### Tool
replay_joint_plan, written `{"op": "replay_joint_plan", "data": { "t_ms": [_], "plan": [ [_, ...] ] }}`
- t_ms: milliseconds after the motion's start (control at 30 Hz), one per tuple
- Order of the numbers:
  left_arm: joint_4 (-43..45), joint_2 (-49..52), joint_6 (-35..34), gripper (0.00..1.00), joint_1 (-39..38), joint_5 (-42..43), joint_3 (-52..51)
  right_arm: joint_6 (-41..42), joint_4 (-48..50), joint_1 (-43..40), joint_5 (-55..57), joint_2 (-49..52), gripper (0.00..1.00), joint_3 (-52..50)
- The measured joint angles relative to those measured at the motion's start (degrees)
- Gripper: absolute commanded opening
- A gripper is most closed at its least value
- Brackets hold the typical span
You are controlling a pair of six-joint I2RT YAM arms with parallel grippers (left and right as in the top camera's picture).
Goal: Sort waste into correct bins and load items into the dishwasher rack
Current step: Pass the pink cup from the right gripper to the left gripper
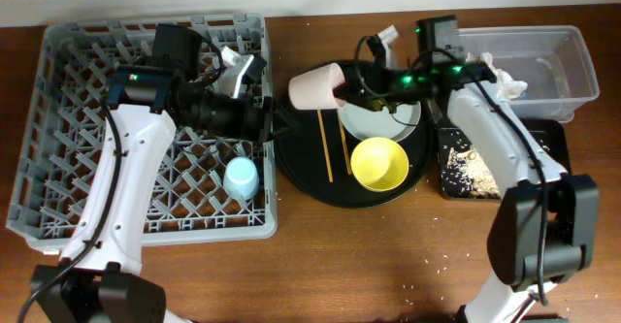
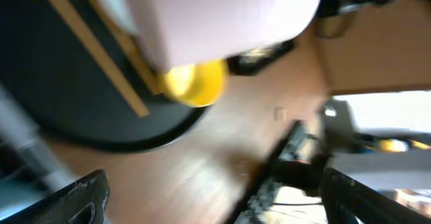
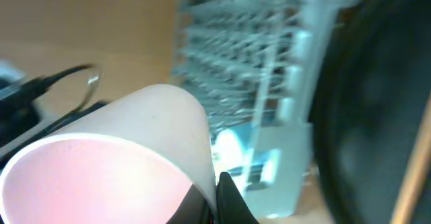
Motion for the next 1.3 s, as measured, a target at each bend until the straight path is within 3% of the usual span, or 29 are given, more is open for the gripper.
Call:
{"op": "replay_joint_plan", "data": {
  "t_ms": [200,333,1000,1300],
  "plan": [
    [3.1,0.0,1.0,0.99,0.0,14.7,0.0,-1.4,0.3,-0.1,-14.3,-0.3,0.04,0.0],
    [3.6,0.0,1.0,0.99,0.0,18.2,0.0,-1.6,0.5,-0.1,-17.5,-1.2,0.04,0.0],
    [4.3,0.0,1.0,0.99,3.1,26.8,0.0,-1.6,2.1,3.1,-18.3,-5.0,0.04,0.0],
    [4.3,0.0,1.1,0.9,2.6,27.5,0.0,5.6,13.7,4.9,-16.5,-5.0,0.04,0.0]
  ]
}}
